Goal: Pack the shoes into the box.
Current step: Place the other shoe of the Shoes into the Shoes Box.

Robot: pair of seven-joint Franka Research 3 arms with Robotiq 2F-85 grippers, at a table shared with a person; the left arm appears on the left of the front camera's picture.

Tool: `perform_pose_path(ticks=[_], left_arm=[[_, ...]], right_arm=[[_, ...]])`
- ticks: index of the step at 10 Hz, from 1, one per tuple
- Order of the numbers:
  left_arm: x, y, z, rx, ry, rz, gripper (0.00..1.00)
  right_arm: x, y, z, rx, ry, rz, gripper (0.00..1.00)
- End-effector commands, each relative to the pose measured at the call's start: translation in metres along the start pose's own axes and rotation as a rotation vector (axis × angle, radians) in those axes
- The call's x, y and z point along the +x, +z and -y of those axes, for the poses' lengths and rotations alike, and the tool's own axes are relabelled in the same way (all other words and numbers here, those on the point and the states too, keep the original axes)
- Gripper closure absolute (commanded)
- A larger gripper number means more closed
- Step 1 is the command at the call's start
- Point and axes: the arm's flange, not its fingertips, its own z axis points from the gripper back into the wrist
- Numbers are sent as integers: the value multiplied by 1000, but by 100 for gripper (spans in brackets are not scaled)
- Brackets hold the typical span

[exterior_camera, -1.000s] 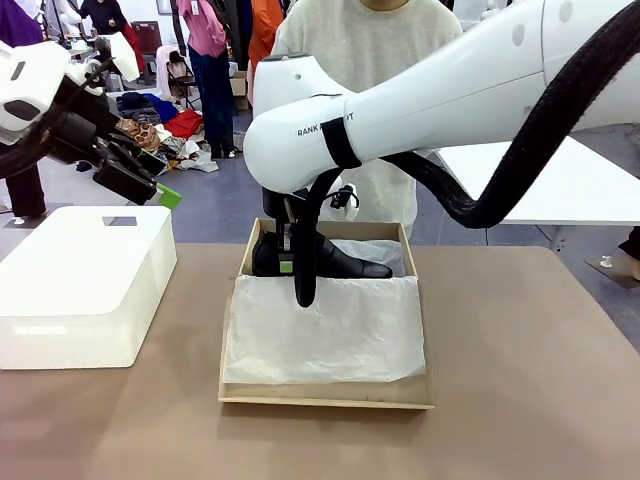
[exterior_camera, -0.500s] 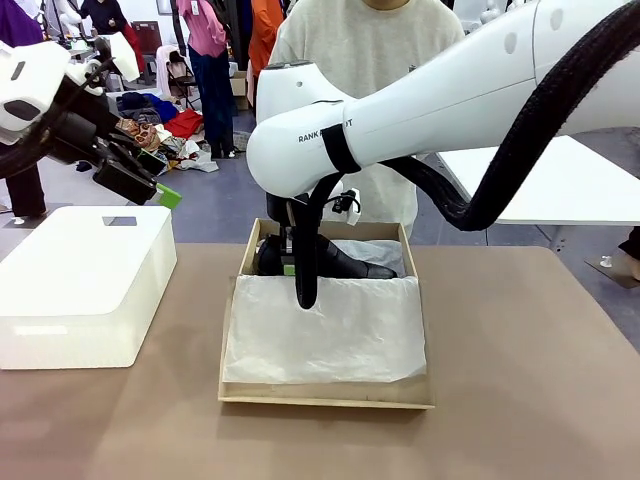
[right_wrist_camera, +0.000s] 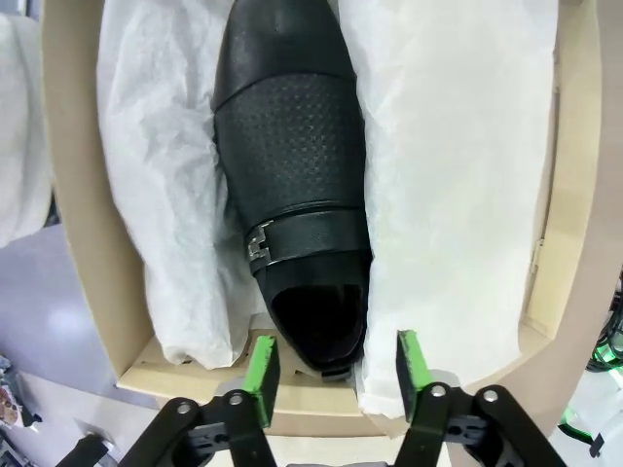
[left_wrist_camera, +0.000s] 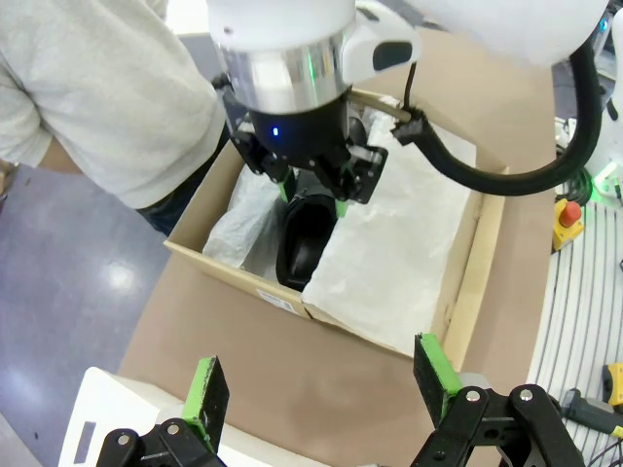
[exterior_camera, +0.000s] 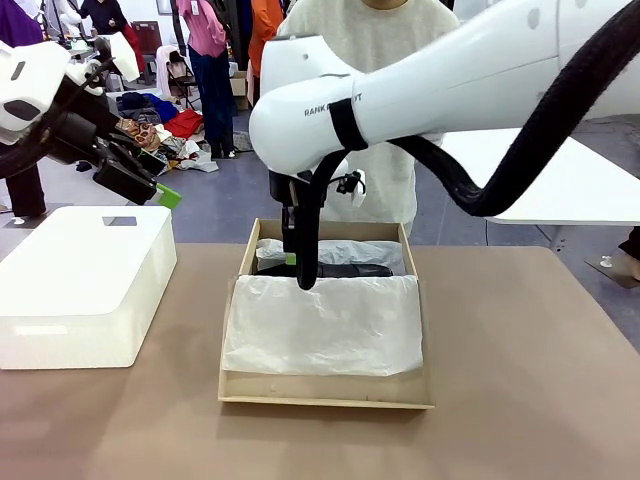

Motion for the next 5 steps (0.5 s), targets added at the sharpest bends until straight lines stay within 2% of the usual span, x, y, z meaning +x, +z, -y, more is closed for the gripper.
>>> perform_pose_path(ticks=[1,5], left_arm=[[0,1,0,-9,-1,7,0],[0,1,0,-9,-1,7,0]], right_arm=[[9,16,5,-15,2,-2,0],[24,37,11,12,13,1,0]])
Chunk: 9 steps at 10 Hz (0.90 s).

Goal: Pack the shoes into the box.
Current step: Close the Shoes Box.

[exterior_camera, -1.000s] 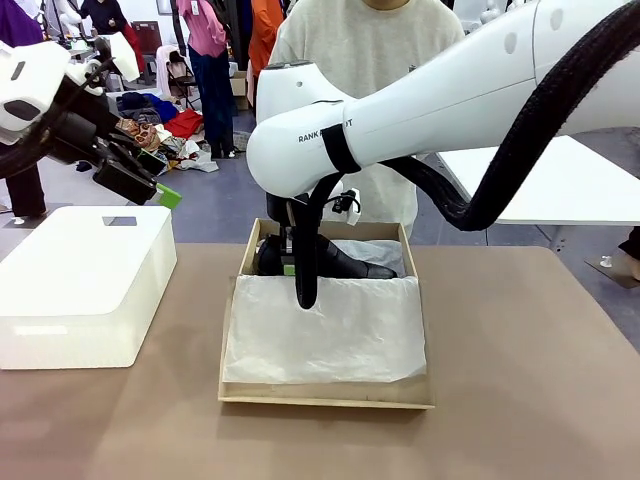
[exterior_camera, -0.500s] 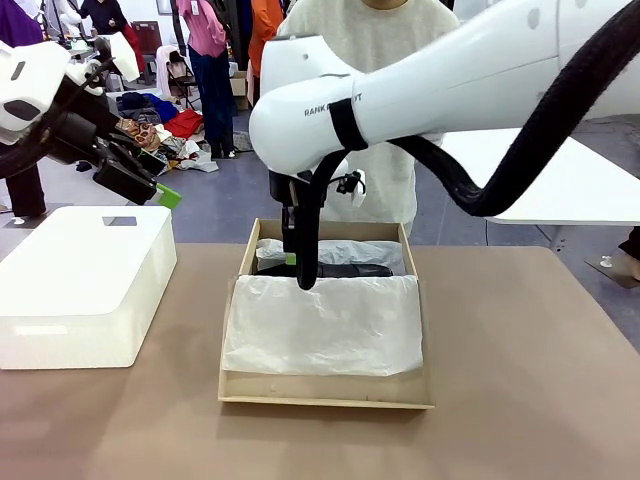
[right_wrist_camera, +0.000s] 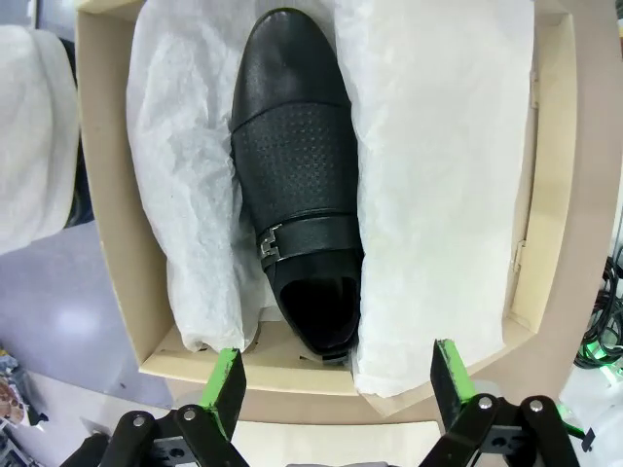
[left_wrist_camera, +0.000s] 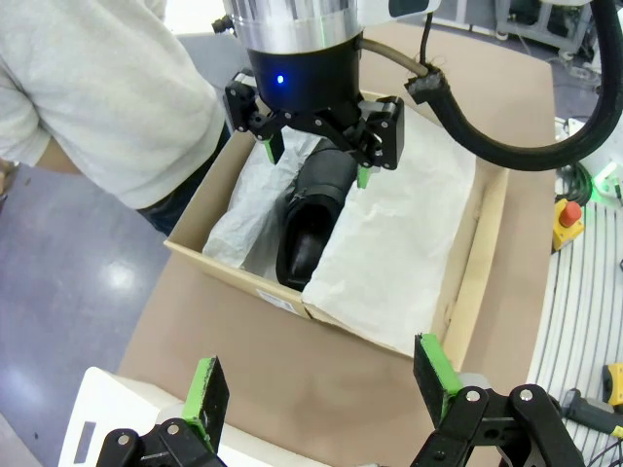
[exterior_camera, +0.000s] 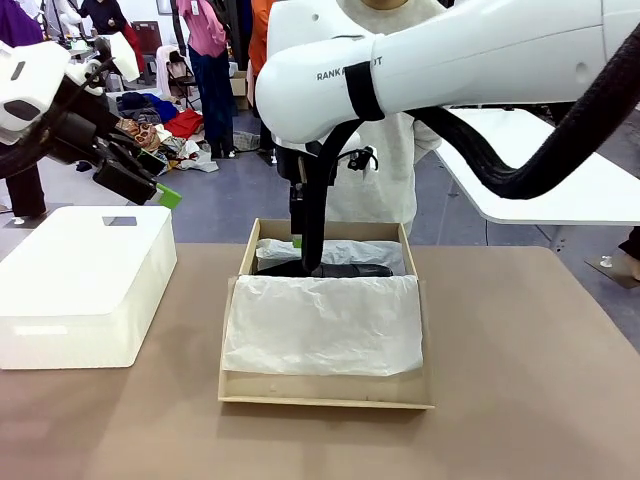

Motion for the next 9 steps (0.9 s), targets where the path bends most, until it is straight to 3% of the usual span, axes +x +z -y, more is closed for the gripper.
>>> perform_pose_path(ticks=[1,2,5,6,9], left_arm=[[0,1,0,-9,-1,7,0],[0,1,0,-9,-1,7,0],[0,1,0,-9,-1,7,0],[0,1,0,-9,-1,7,0],[0,1,0,-9,-1,7,0]], right_arm=[[16,5,8,4,19,-21,0],[0,0,0,0,0,0,0],[1,3,0,4,-1,-1,0],[15,11,4,23,64,-6,0],[72,32,14,73,466,71,0]])
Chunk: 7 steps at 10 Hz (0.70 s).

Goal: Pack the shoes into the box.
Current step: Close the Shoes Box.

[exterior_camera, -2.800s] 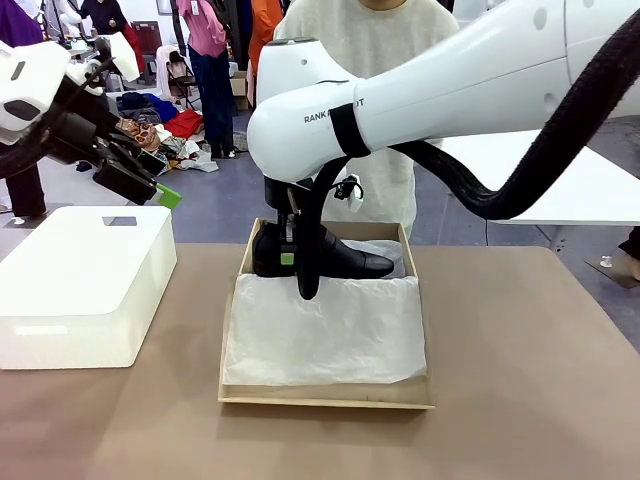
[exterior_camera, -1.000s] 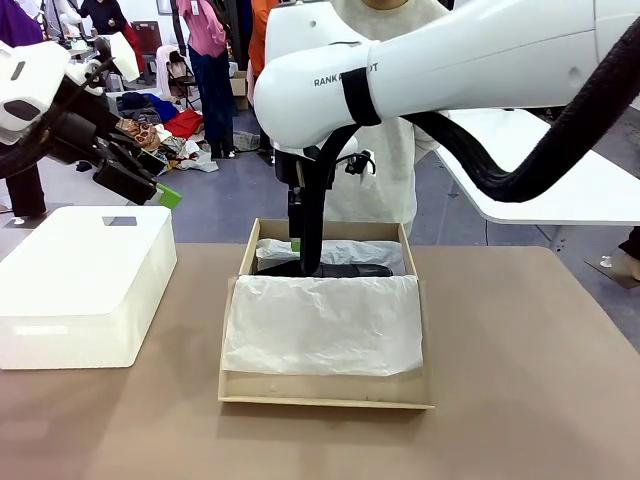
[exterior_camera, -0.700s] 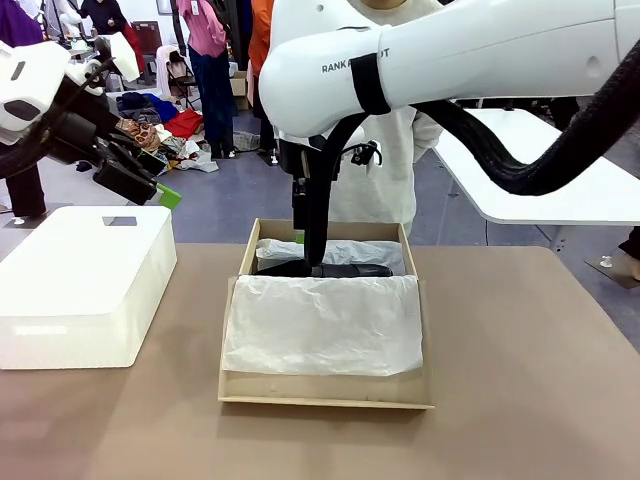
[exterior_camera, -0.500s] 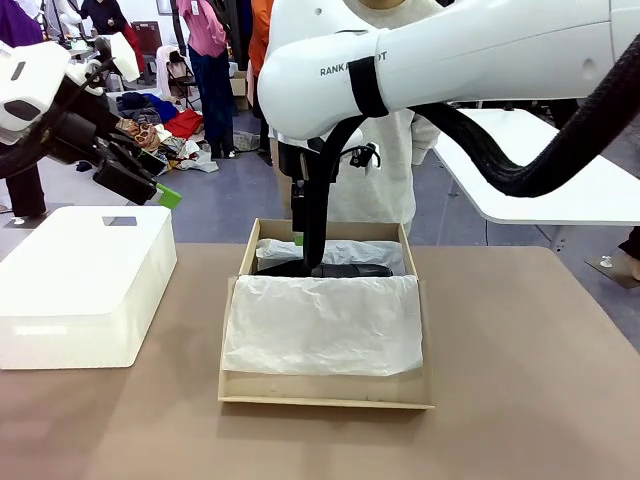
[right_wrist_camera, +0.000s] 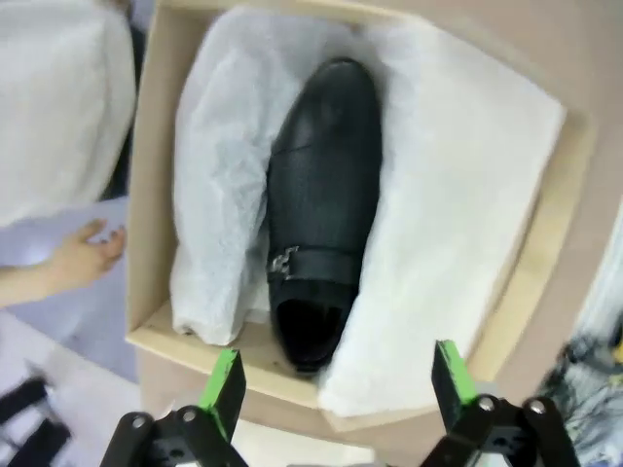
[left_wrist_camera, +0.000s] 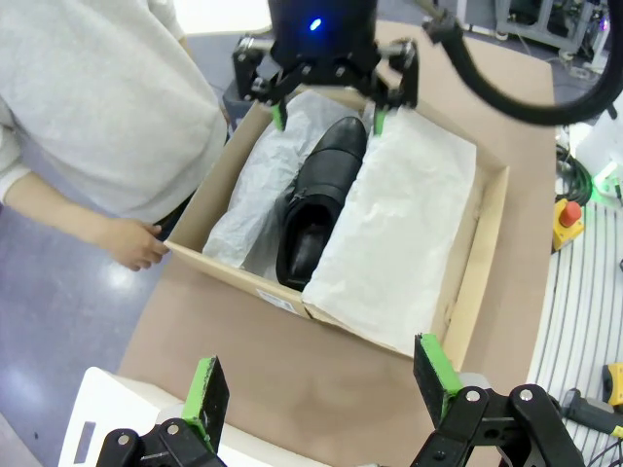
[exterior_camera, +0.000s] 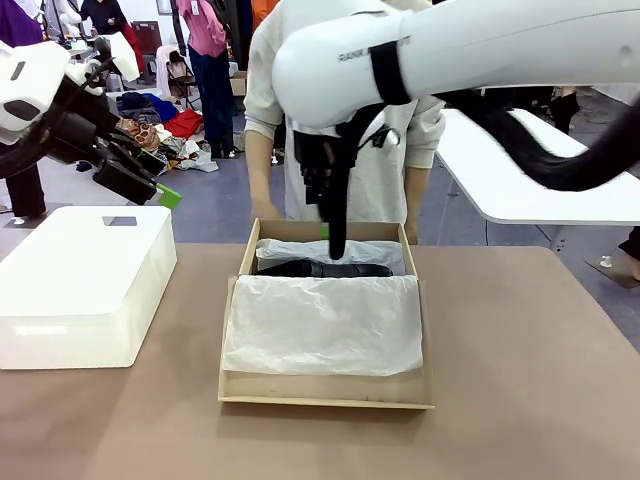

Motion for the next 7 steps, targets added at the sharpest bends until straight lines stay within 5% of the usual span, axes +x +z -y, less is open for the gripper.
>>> perform_pose_path(ticks=[1,4,7], left_arm=[[0,1,0,-9,-1,8,0],[0,1,0,-9,-1,8,0],[0,1,0,-9,-1,8,0]], right_arm=[[48,6,25,32,247,58,0],[108,1,51,-37,742,121,0],[145,-15,65,-89,911,151,0]])
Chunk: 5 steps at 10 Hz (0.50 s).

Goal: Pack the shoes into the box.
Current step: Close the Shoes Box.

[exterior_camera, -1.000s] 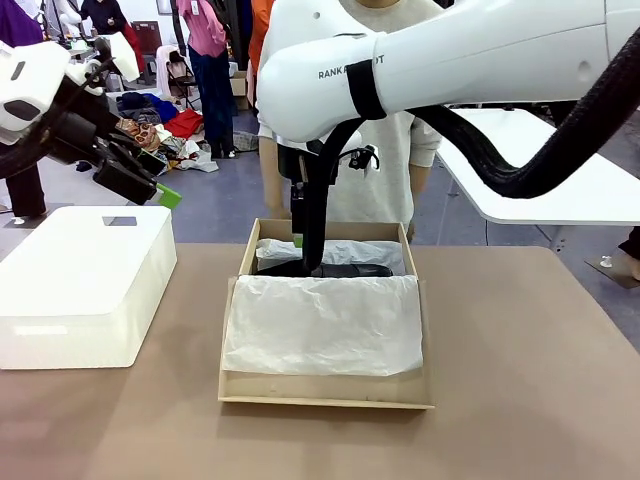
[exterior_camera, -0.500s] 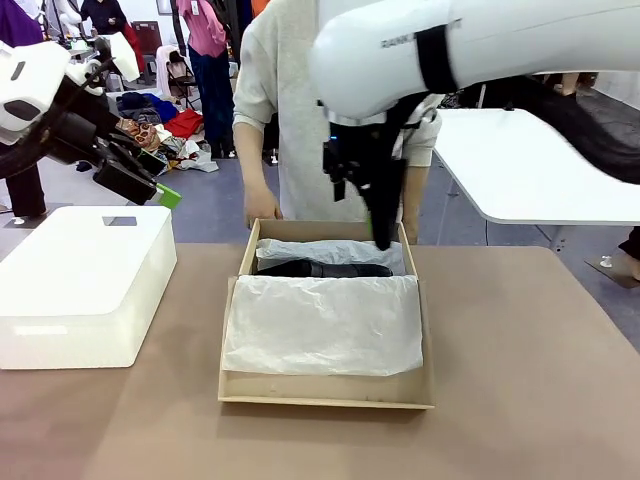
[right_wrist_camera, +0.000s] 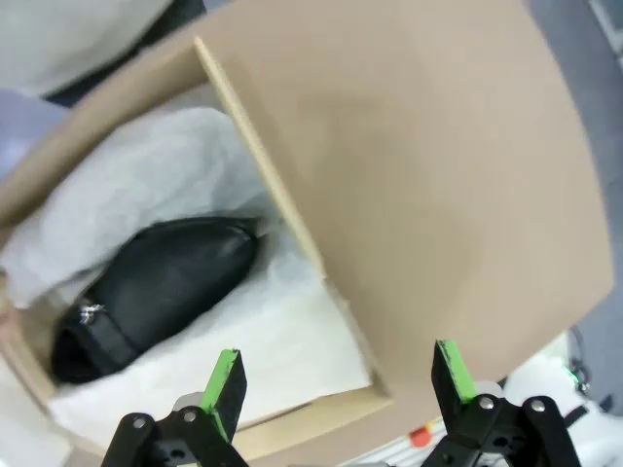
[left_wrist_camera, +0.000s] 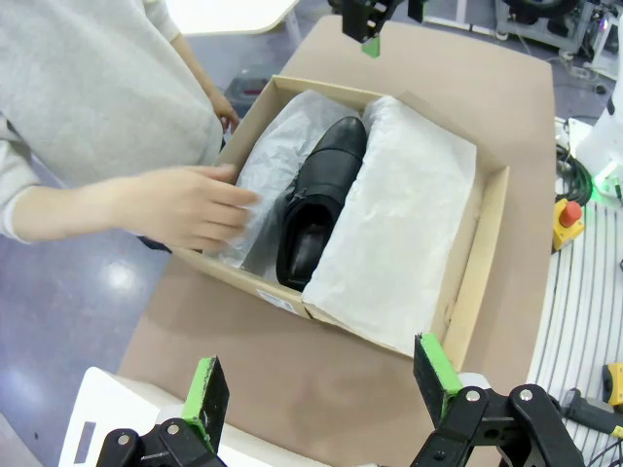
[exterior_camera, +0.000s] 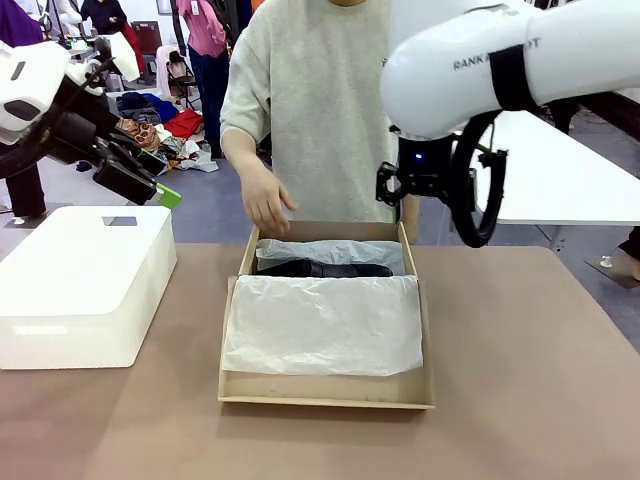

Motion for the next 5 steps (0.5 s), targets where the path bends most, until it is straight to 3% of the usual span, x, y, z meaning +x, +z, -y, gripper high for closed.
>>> perform_pose_path(ticks=[1,2,5], left_arm=[[0,1,0,-9,0,8,0],[0,1,0,-9,0,8,0],[0,1,0,-9,0,8,0]], right_arm=[[-1,-12,16,27,30,31,0],[0,0,0,0,0,0,0],[0,0,0,0,0,0,0]])
